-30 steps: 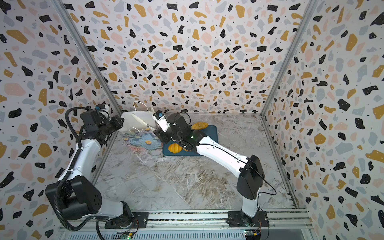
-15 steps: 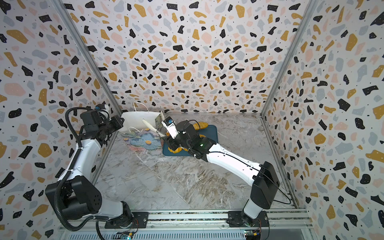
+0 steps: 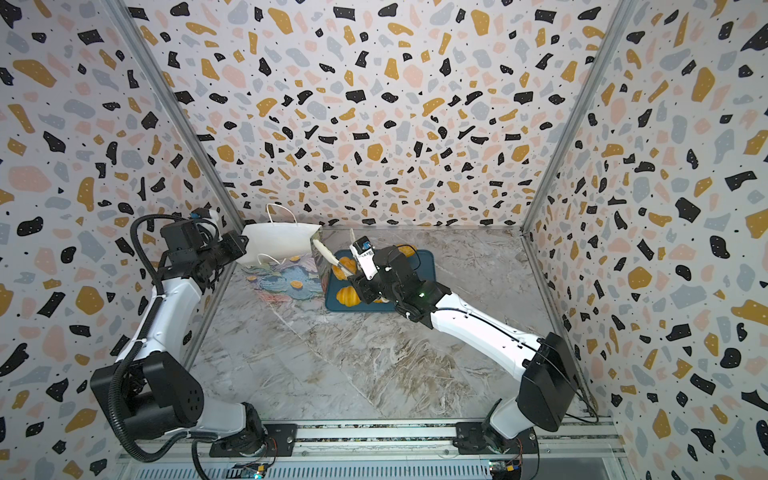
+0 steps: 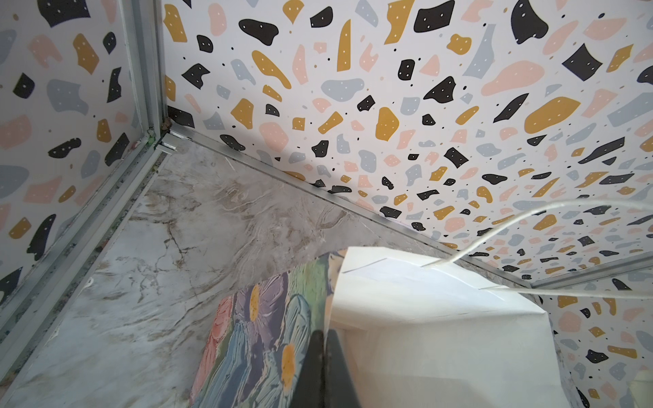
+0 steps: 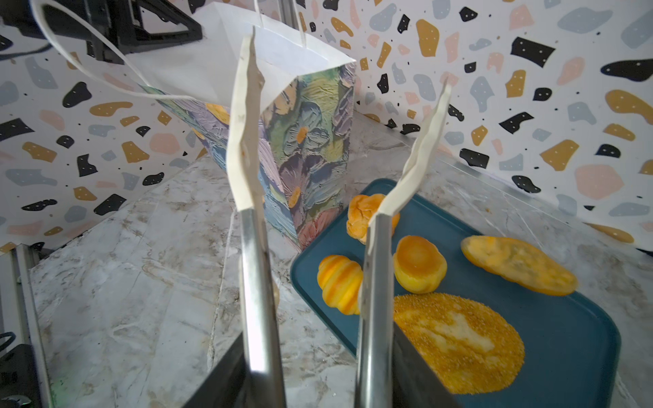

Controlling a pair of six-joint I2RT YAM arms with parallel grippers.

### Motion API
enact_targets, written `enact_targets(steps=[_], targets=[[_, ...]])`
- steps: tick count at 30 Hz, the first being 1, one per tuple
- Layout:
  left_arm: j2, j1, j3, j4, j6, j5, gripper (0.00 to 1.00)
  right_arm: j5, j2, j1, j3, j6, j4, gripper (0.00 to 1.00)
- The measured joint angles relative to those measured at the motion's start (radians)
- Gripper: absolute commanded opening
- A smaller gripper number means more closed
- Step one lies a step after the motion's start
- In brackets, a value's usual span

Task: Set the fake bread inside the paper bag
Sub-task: 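Withdraw the empty tongs with the right gripper back toward the tray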

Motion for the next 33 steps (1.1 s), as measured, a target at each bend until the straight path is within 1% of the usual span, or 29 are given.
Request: enact_targets(steps=[4, 10, 22, 33], targets=[[0.000, 0.000, 0.000, 0.000, 0.000, -0.002, 0.00, 0.012, -0.020, -0.013, -0.036, 0.005, -0.021, 0.55], [0.000, 0.000, 0.000, 0.000, 0.000, -0.005, 0.00, 0.039, -0.022, -0.023, -0.048, 0.007, -0.060, 0.55], [0.000, 0.000, -0.003, 0.004, 0.000, -0.007, 0.00, 0.132, -0.001, -0.039, -0.046, -0.001, -0.189, 0.55], [0.000, 0.000, -0.003, 0.006, 0.003, -0.017, 0.00, 0.166, 0.062, -0.065, 0.034, -0.001, -0.288, 0.55]])
